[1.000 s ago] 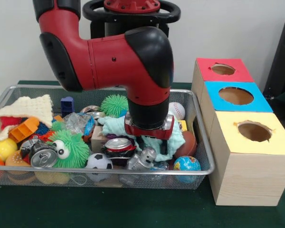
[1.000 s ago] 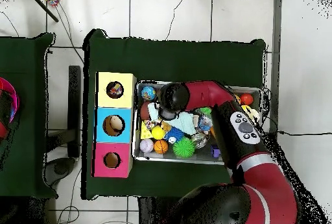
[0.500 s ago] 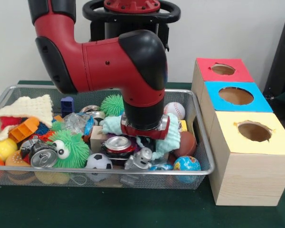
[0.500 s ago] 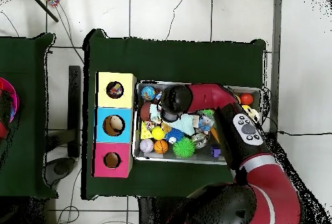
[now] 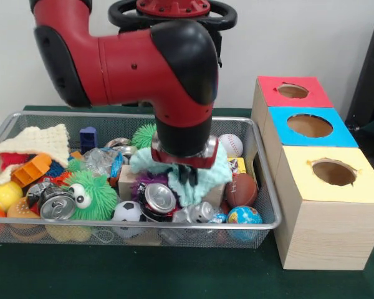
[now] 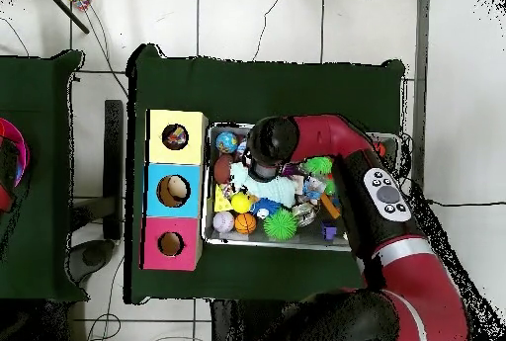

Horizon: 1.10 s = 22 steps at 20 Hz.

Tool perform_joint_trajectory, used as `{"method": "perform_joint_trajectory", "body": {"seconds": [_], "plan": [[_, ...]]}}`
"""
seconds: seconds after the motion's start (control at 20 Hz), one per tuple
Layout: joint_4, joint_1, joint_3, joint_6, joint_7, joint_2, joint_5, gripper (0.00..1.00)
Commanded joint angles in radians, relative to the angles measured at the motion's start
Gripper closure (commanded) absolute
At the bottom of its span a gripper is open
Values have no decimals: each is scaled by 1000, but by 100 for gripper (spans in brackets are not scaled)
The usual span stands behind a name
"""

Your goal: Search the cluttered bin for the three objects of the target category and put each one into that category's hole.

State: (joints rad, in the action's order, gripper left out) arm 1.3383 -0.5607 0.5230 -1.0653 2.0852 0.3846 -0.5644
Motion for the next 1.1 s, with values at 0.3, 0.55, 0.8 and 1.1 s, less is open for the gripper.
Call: {"method": "perform_joint_trajectory", "body": {"seconds": [0.3,0.55,0.8,1.1], "plan": [[-118,-18,26,-138,-254,243,-34,100],[-141,-50,35,-122,-337,244,-57,100],[-140,-79,48,-65,-378,244,-69,100],[-77,-126,59,-36,-407,277,-54,0]]}}
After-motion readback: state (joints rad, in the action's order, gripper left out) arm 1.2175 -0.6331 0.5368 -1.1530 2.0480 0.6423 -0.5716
